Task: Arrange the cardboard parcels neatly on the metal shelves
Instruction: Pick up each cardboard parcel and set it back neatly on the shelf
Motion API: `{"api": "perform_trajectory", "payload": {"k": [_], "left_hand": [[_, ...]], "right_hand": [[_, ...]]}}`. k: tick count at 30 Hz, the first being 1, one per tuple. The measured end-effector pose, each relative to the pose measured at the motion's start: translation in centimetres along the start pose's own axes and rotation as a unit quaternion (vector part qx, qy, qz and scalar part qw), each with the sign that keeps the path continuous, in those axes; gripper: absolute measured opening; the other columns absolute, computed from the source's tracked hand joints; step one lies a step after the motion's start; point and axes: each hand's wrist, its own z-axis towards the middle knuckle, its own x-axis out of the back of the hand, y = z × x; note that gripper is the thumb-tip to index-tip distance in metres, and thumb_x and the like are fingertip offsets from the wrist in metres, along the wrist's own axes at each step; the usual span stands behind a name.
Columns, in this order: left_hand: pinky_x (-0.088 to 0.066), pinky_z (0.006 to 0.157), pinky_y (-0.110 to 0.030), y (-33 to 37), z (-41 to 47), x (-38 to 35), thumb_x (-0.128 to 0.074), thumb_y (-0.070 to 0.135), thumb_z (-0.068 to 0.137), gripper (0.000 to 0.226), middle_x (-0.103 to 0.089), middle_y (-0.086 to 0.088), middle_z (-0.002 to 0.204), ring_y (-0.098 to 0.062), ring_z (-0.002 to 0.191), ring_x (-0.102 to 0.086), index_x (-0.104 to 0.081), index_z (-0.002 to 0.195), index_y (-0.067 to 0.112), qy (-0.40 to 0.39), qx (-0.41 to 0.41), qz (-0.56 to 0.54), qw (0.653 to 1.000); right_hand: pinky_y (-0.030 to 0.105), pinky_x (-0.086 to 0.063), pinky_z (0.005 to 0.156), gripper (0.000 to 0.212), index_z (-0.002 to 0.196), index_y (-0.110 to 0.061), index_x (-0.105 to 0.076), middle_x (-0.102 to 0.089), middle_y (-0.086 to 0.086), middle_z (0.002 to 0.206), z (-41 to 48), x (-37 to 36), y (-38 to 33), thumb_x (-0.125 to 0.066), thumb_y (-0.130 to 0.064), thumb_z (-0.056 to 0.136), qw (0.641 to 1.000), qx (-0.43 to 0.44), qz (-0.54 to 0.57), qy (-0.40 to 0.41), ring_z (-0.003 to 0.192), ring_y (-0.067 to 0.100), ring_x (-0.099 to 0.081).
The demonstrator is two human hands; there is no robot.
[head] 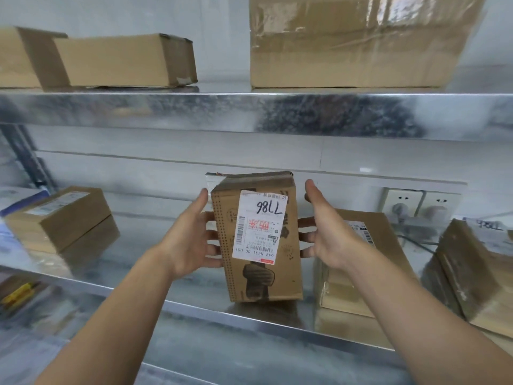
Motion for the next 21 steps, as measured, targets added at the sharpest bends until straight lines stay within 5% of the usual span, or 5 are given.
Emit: {"api": "perform_trajectory", "payload": {"k": [5,9,13,17,21], "left_hand": [[-0.036,0.106,-0.071,0.7,0.7,-0.6,-0.041,0.09,0.078,0.088,-0.071,-0.016,0.124,-0.046,0.119,-0.061,-0.06,0.134,0.025,0.009,0.048,0.063,0.997],[-0.041,0.105,-0.066,1.3,0.7,-1.2,-0.049,0.071,0.089,0.059,-0.077,-0.013,0.106,-0.04,0.104,-0.068,-0.069,0.116,0.023,0.023,0.042,0.107,0.993],[-0.045,0.1,-0.066,1.3,0.9,-1.4,-0.046,0.058,0.096,0.046,-0.076,-0.016,0.104,-0.04,0.098,-0.069,-0.07,0.109,0.021,0.028,0.029,0.117,0.992],[-0.05,0.092,-0.061,1.1,1.1,-1.7,-0.043,0.054,0.098,0.043,-0.075,-0.012,0.09,-0.037,0.089,-0.067,-0.068,0.102,0.02,0.034,0.026,0.117,0.992],[-0.051,0.09,-0.059,1.2,0.9,-1.6,-0.045,0.068,0.093,0.056,-0.077,-0.011,0.101,-0.038,0.1,-0.069,-0.069,0.111,0.021,0.043,0.027,0.102,0.993]], "right_hand": [[0.074,-0.04,0.104,0.054,0.122,-0.033,-0.053,-0.063,0.017,0.119,0.4,-0.2,0.4,-0.049,-0.076,0.09,0.995,-0.054,-0.074,-0.027,0.118,0.045,-0.056],[0.068,-0.051,0.09,0.055,0.127,-0.02,-0.059,-0.068,0.015,0.107,0.3,-0.3,0.5,-0.059,-0.063,0.093,0.99,-0.05,-0.128,-0.035,0.101,0.04,-0.063],[0.053,-0.058,0.071,0.037,0.109,-0.016,-0.066,-0.07,0.01,0.085,0.6,-0.5,0.2,-0.057,-0.05,0.1,0.987,-0.034,-0.152,-0.044,0.091,0.036,-0.067],[0.054,-0.058,0.073,0.034,0.103,-0.017,-0.067,-0.072,0.006,0.07,1.1,-0.8,0.5,-0.056,-0.049,0.101,0.987,-0.029,-0.156,-0.039,0.085,0.035,-0.068],[0.057,-0.058,0.075,0.035,0.097,-0.015,-0.068,-0.069,0.014,0.085,1.0,-0.5,0.2,-0.057,-0.049,0.1,0.987,-0.031,-0.151,-0.038,0.088,0.039,-0.066]]}}
